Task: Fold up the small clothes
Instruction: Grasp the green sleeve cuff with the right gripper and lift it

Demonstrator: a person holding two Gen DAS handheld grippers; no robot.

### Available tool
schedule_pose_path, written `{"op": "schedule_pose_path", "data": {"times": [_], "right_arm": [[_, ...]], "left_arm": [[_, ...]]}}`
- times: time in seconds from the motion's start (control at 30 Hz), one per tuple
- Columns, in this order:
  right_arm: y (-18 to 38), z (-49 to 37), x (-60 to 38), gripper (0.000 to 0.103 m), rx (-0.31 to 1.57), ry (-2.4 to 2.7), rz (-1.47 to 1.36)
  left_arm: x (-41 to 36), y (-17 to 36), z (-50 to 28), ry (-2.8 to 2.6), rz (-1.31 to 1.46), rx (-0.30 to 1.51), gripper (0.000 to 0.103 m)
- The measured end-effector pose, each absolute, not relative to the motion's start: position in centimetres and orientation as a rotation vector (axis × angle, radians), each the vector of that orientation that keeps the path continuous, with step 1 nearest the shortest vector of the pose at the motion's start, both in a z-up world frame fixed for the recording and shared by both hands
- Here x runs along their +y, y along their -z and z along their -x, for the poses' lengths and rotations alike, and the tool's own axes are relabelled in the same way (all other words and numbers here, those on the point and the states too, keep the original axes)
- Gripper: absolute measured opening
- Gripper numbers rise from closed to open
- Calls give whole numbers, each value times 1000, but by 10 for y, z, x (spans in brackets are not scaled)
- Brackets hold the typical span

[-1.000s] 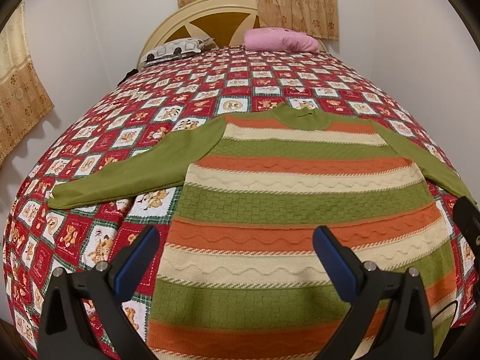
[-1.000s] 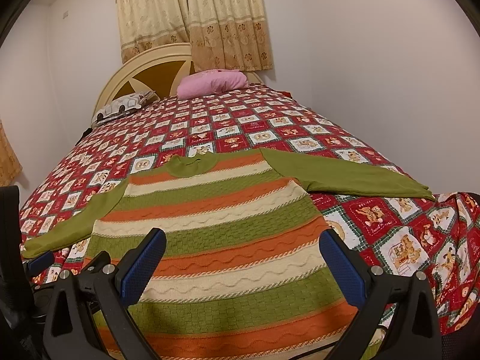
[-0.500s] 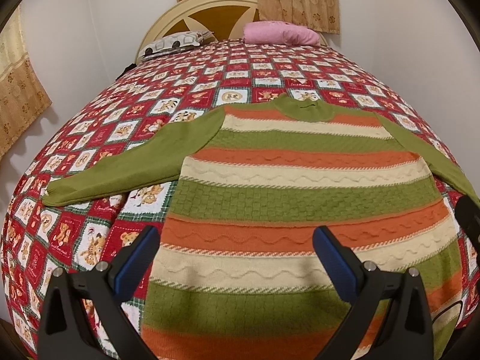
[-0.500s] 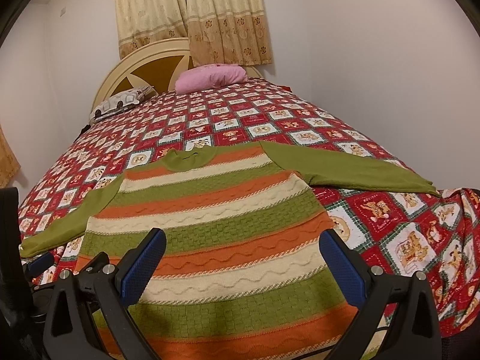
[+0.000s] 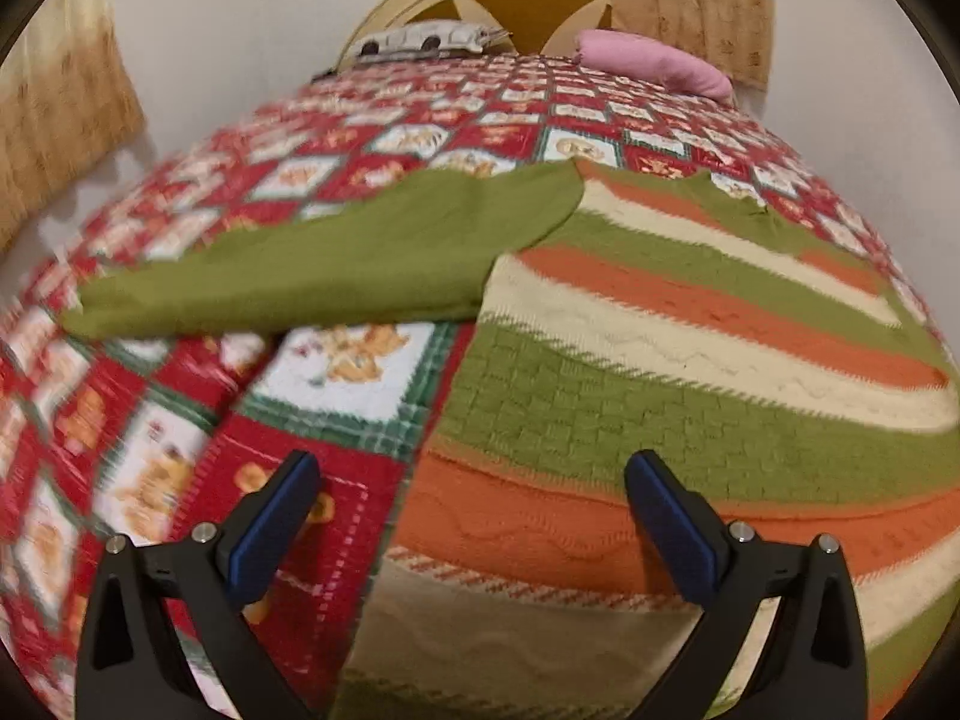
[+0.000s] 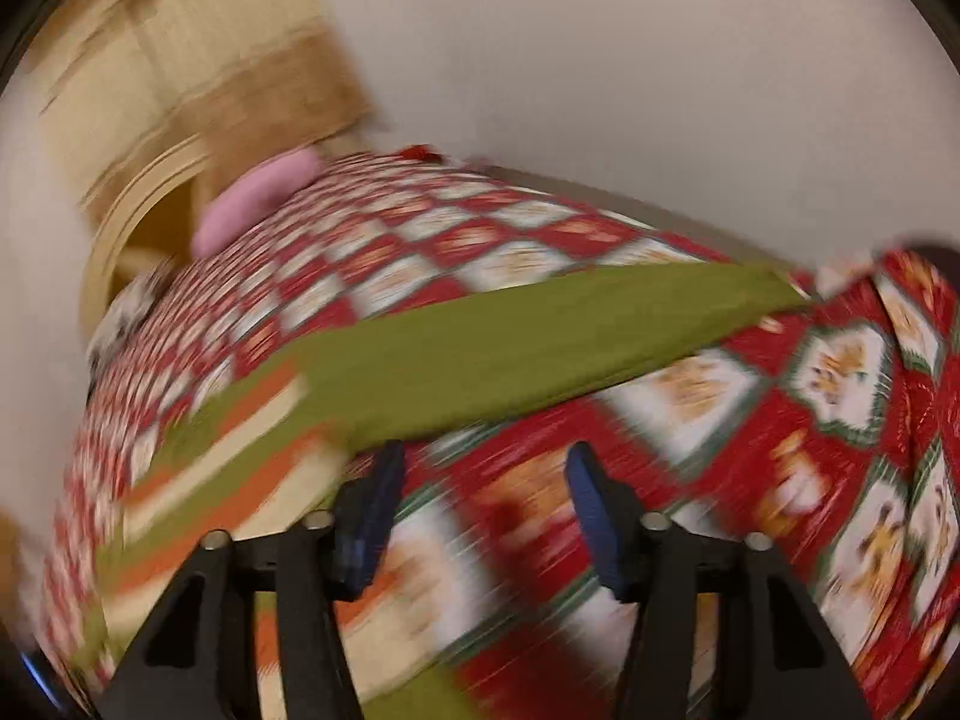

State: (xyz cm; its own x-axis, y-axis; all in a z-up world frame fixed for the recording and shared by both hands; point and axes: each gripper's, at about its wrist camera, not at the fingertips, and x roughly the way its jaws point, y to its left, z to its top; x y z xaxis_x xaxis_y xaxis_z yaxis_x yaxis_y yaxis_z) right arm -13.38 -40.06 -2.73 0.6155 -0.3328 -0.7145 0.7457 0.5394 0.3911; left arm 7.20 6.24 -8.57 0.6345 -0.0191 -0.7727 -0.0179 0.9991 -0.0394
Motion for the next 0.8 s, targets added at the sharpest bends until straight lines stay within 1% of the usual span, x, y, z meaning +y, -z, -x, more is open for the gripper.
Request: {"op": "schedule_pose_path", "data": {"times": [0.13, 0.3, 0.4, 0.5, 0.57, 0.6, 0.63, 0.67, 0.73, 0.8], "right_arm": [[56, 164, -484, 49, 627, 854, -1002], [78, 175, -528, 49, 628, 930, -1083], [78, 164, -545, 49, 635, 972, -1041], [86, 162, -564, 48, 610, 989, -1071], [89, 163, -569, 40, 601, 1001, -1065], [90, 163, -572, 28, 609, 1011, -1051], [91, 161, -574, 20, 616, 1010, -1041], [91, 162, -576, 18, 621, 997, -1030], [89, 162, -578, 10, 633, 972, -998], [79, 162, -576, 8, 622, 932, -963]], "left_arm": [[64, 87, -72, 13, 85, 893, 103], [61, 88, -73, 6, 75, 895, 103], [61, 90, -80, 7, 77, 900, 103], [63, 90, -81, 9, 81, 899, 103], [62, 90, -81, 9, 79, 899, 103], [62, 90, -80, 8, 79, 899, 103], [62, 91, -80, 8, 77, 900, 103], [63, 91, -81, 8, 77, 900, 103], [62, 91, -80, 8, 78, 900, 103], [62, 91, -80, 9, 80, 899, 103]]}}
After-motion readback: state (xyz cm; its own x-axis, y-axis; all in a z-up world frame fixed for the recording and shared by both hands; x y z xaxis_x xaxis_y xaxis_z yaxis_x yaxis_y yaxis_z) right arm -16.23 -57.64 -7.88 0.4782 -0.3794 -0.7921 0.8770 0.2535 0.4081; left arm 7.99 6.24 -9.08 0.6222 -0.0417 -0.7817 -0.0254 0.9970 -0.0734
